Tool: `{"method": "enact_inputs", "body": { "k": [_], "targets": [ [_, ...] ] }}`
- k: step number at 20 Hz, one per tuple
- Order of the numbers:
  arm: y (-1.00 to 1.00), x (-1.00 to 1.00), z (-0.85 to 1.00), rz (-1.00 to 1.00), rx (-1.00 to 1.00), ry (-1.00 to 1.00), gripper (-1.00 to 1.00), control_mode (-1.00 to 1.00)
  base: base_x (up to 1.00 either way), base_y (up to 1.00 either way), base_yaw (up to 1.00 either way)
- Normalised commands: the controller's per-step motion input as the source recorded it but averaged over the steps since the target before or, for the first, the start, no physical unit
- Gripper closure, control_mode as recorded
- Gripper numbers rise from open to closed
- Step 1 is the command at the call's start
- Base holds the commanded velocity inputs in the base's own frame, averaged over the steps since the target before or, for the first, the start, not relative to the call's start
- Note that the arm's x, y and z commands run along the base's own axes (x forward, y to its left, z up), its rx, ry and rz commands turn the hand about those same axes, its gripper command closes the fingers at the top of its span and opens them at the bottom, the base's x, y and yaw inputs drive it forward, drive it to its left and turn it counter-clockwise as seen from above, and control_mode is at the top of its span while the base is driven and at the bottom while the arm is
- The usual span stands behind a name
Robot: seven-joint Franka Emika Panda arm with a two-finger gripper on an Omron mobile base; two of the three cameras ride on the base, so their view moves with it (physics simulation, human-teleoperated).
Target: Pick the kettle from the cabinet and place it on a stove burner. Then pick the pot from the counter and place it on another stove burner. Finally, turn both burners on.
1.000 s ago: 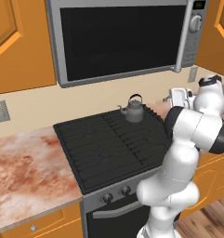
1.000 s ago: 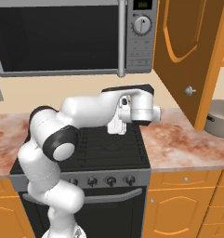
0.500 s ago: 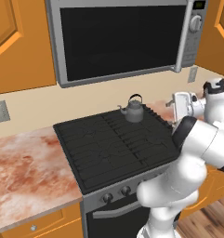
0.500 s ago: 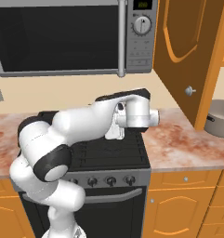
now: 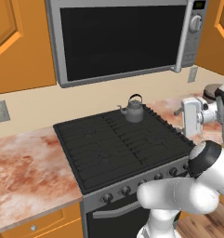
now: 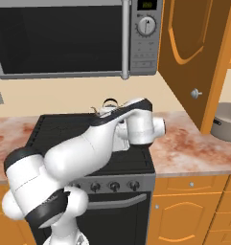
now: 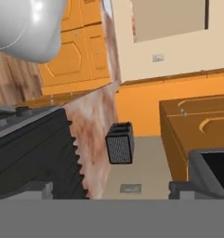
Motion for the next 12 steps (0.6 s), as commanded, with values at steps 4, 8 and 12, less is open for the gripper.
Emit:
{"method": "enact_inputs", "body": {
  "k": [4,8,12],
  "targets": [
    [0.01,-0.40,0.00,0.00,-0.07,-0.20,-1.00,-1.00,0.00,0.00,0.00],
    [0.00,-0.35,0.07,0.00,-0.05,-0.26,-1.00,-1.00,0.00,0.00,0.00],
    [0.00,-0.33,0.02,0.00,-0.02,-0.20,-1.00,-1.00,0.00,0.00,0.00]
  ]
}}
